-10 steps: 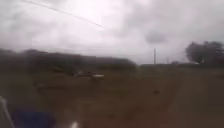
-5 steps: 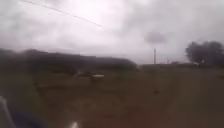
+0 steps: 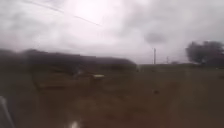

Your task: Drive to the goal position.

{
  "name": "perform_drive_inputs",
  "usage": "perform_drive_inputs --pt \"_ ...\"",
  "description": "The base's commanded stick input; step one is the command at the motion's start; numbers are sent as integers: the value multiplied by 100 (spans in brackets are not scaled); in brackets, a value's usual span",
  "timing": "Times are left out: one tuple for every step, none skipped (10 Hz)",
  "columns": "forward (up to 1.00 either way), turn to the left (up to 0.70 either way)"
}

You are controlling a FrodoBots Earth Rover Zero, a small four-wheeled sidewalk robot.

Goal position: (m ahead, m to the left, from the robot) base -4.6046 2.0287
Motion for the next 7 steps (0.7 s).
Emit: perform_drive_inputs --pt "-70 0" --pt "-70 0" --pt "-70 0" --pt "-35 0" --pt "0 0" --pt "0 0" --pt "0 0"
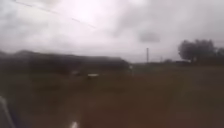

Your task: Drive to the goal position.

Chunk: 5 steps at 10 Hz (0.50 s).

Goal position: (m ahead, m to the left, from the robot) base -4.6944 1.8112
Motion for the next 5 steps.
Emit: perform_drive_inputs --pt "-49 0" --pt "-70 0" --pt "-70 0" --pt "-70 0" --pt "-70 0"
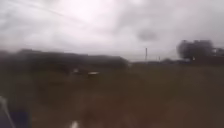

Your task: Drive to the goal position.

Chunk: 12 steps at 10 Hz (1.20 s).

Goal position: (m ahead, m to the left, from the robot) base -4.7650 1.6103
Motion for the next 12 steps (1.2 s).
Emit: perform_drive_inputs --pt "-70 0" --pt "-70 0" --pt "-70 0" --pt "-70 0" --pt "-70 0" --pt "-70 0" --pt "-70 0" --pt "-70 0" --pt "-70 0" --pt "-70 0" --pt "-70 0" --pt "-70 0"
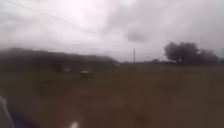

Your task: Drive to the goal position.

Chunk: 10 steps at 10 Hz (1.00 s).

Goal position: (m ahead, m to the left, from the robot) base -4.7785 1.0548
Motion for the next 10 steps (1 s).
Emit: perform_drive_inputs --pt "-17 0" --pt "0 70" --pt "0 70" --pt "0 70" --pt "0 70" --pt "0 70" --pt "0 70" --pt "0 70" --pt "0 70" --pt "0 70"
